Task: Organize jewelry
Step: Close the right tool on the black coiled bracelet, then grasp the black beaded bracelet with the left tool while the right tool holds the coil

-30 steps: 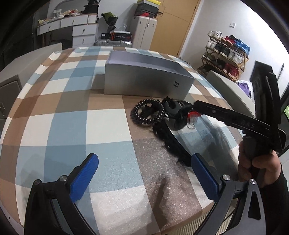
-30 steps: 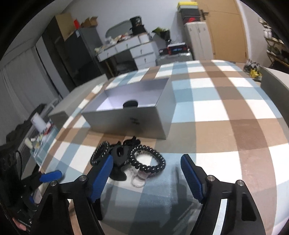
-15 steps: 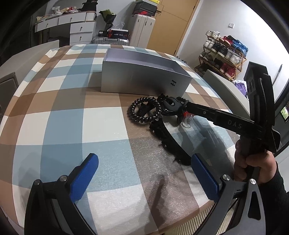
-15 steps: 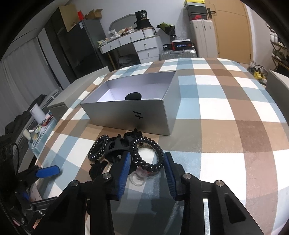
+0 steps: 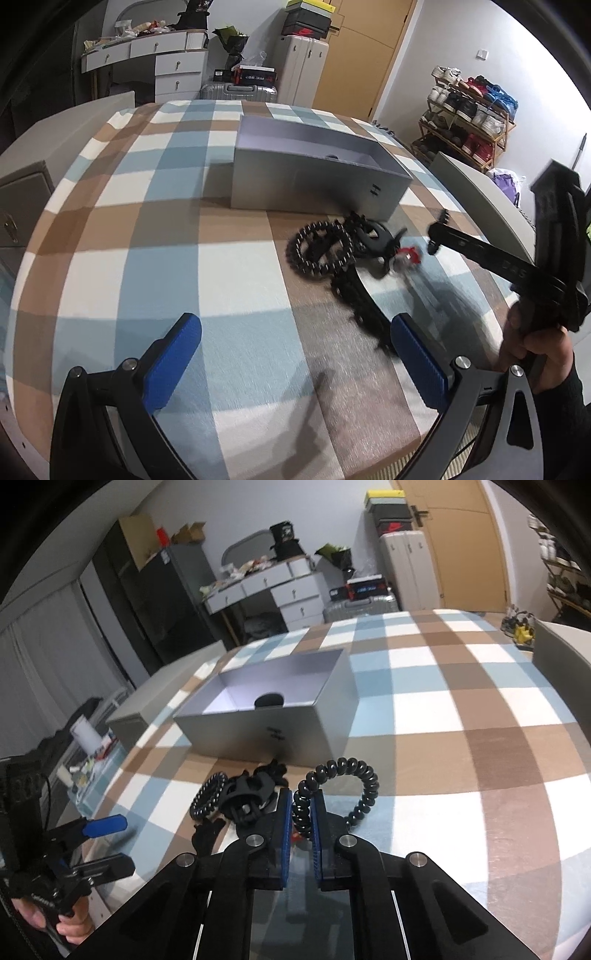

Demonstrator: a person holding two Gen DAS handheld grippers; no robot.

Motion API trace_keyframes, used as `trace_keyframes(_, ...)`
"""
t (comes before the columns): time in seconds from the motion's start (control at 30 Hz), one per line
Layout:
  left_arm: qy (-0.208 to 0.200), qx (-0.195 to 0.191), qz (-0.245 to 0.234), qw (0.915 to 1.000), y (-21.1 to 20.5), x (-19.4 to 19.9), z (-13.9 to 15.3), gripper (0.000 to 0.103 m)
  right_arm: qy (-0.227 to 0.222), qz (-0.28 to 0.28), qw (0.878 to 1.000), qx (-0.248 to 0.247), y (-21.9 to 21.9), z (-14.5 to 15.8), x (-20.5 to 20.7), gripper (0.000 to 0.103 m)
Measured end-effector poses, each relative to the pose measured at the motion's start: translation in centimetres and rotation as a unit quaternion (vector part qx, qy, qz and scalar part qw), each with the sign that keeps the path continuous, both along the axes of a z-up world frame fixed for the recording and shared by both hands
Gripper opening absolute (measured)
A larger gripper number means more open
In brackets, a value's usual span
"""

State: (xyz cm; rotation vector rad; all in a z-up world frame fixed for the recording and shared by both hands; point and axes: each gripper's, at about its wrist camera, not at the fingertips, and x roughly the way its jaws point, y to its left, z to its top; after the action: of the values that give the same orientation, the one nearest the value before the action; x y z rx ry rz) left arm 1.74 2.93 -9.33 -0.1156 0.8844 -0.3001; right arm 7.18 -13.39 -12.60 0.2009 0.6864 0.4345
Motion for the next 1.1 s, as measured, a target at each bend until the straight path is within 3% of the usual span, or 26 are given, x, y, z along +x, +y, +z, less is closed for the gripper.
trace_keyframes(0.13,0.014,-0.016,-0.017,0.9996,0.0,1.7,0.2,0.100,-0.008,-0.002,1.000,0.009,-0.6,0.4,-0.5,0.009)
trace_keyframes(0.43,0.025,0.010,-0.079,0.9966,-2.3,4.8,-0.6,0.100,-0.022,0.008,0.999,0.022,-0.7,0.4,-2.1,0.009)
trace_keyframes(0.73,0.037,0.010,-0.134,0.9903,-3.4,6.3,-0.9,0.100,-0.015,0.007,0.999,0.035,-1.3,-0.2,-1.7,0.009)
trace_keyframes(0.87,0.051,-0.017,-0.151,0.9871,-3.4,6.7,-1.1,0.095,-0.003,0.004,0.999,0.043,-1.8,-0.7,-1.2,0.009)
trace_keyframes(0.97,0.054,-0.008,-0.168,0.9843,-3.5,7.0,-1.4,0.083,0.002,0.001,0.999,0.050,-2.1,-0.8,-1.2,0.009)
trace_keyframes(1.1,0.051,-0.011,-0.185,0.9814,-3.2,7.1,-1.3,0.078,0.003,0.003,0.999,0.045,-1.9,-0.8,-1.2,0.009)
